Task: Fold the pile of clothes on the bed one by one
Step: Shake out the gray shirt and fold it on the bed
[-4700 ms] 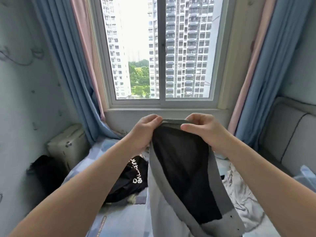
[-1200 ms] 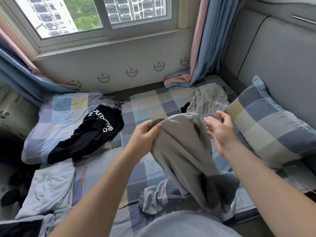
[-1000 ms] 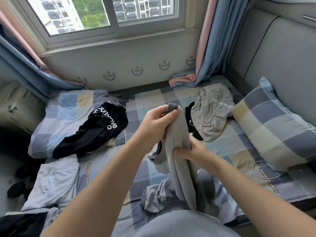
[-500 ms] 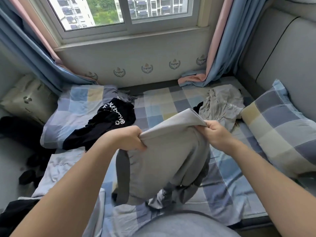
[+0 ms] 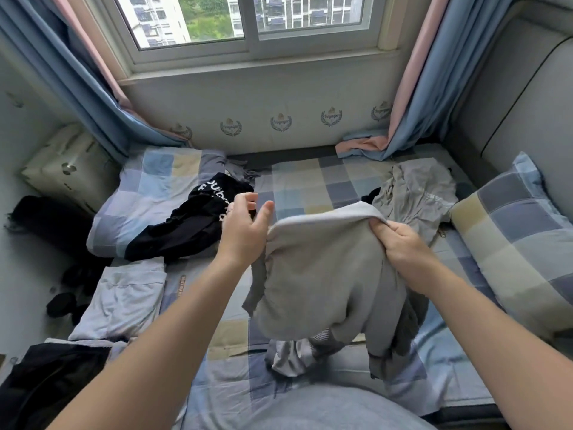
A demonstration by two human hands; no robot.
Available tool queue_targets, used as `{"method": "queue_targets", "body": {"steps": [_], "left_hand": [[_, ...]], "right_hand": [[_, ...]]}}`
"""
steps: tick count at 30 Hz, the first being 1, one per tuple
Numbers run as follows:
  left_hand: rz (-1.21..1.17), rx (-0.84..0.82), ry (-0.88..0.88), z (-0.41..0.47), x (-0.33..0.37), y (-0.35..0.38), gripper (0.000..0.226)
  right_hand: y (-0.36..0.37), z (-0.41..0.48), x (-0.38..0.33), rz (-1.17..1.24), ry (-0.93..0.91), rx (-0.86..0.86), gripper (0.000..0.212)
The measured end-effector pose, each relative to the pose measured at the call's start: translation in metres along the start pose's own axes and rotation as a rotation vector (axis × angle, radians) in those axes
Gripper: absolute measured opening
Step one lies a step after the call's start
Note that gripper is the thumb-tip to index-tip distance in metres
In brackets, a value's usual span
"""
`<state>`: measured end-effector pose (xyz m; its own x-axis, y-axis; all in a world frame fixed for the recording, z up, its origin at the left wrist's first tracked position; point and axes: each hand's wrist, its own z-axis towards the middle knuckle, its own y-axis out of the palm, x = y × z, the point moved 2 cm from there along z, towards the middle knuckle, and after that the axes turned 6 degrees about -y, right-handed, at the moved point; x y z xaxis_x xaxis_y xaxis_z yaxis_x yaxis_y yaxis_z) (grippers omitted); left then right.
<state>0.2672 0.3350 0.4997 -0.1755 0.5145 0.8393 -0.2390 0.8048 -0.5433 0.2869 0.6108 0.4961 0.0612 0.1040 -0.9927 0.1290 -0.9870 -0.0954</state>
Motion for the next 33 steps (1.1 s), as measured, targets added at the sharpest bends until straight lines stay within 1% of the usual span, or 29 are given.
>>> {"method": "queue_targets", "body": {"steps": [1,2,3,4,5,6,7,8,10,11,12,14,17,20,21,22,24,25,26,27,28,29,30,31,32,33], "left_hand": [[-0.01,-0.108,0.073,-0.004,0.003,0.005,0.03],[-0.018,-0.28,0.103,-0.01,0.007,0.011,0.021],[-0.02,-0.477,0.096,-0.02,0.01,0.019,0.016],[0.003,-0.65,0.081,-0.031,0.012,0.029,0.016],[0.031,-0.77,0.071,-0.043,0.014,0.039,0.017],[0.062,-0.803,0.091,-0.054,0.014,0.05,0.014],[0.054,-0.768,0.124,-0.06,0.014,0.061,0.006],[0.028,-0.691,0.16,-0.063,0.014,0.068,0.006],[-0.038,-0.56,0.212,-0.063,0.012,0.073,0.017],[-0.053,-0.519,0.234,-0.06,0.011,0.072,0.021],[-0.045,-0.486,0.256,-0.058,0.012,0.068,0.026],[-0.026,-0.417,0.306,-0.053,0.014,0.057,0.037],[0.045,-0.292,0.437,-0.047,0.031,0.04,0.044],[-0.005,-0.16,0.432,-0.038,0.052,0.025,0.044],[-0.046,-0.112,0.41,-0.033,0.058,0.018,0.044],[-0.091,-0.07,0.388,-0.028,0.063,0.01,0.043],[-0.155,-0.025,0.339,-0.017,0.072,-0.008,0.041],[-0.174,-0.027,0.3,-0.013,0.078,-0.014,0.039],[-0.191,-0.044,0.265,-0.011,0.085,-0.016,0.036],[-0.214,-0.082,0.244,-0.013,0.093,-0.016,0.034],[-0.248,-0.136,0.219,-0.016,0.1,-0.011,0.033],[-0.288,-0.192,0.182,-0.021,0.105,-0.007,0.032],[-0.335,-0.242,0.134,-0.024,0.108,-0.002,0.032],[-0.381,-0.282,0.09,-0.026,0.11,0.0,0.03],[-0.428,-0.316,0.058,-0.027,0.111,0.001,0.028],[-0.473,-0.34,0.041,-0.026,0.111,-0.003,0.026]], "right_hand": [[0.003,0.001,-0.004,-0.008,-0.015,-0.006,0.051],[0.006,0.001,-0.007,-0.009,-0.027,-0.017,0.048],[0.01,0.002,-0.011,0.008,-0.041,-0.03,0.047],[0.015,0.003,-0.017,0.019,-0.058,-0.038,0.045],[0.019,0.004,-0.023,0.028,-0.075,-0.045,0.042],[0.023,0.006,-0.029,0.038,-0.09,-0.045,0.039],[0.025,0.009,-0.034,0.044,-0.099,-0.046,0.039],[0.026,0.011,-0.039,0.04,-0.108,-0.047,0.04],[0.02,0.014,-0.044,0.019,-0.135,-0.028,0.051],[0.014,0.016,-0.045,-0.009,-0.146,-0.012,0.058],[0.007,0.018,-0.045,-0.053,-0.162,0.008,0.059],[-0.005,0.02,-0.044,-0.161,-0.193,0.04,0.054],[-0.013,0.026,-0.037,-0.277,-0.213,0.069,0.051],[-0.015,0.035,-0.033,-0.367,-0.191,0.088,0.039],[-0.019,0.037,-0.031,-0.399,-0.186,0.155,0.036],[-0.025,0.039,-0.029,-0.427,-0.184,0.258,0.033],[-0.034,0.031,-0.029,-0.426,-0.198,0.446,0.023],[-0.031,0.026,-0.028,-0.382,-0.227,0.45,0.018],[-0.021,0.018,-0.029,-0.32,-0.262,0.368,0.014],[-0.003,0.009,-0.029,-0.275,-0.266,0.204,0.01],[0.019,0.003,-0.023,-0.262,-0.237,0.01,0.014],[0.041,-0.002,-0.014,-0.254,-0.185,-0.166,0.027],[0.06,-0.004,-0.002,-0.236,-0.111,-0.268,0.041],[0.074,-0.004,0.013,-0.236,-0.052,-0.299,0.051],[0.081,0.0,0.026,-0.28,-0.029,-0.282,0.052],[0.085,0.005,0.037,-0.325,-0.046,-0.254,0.046]]}}
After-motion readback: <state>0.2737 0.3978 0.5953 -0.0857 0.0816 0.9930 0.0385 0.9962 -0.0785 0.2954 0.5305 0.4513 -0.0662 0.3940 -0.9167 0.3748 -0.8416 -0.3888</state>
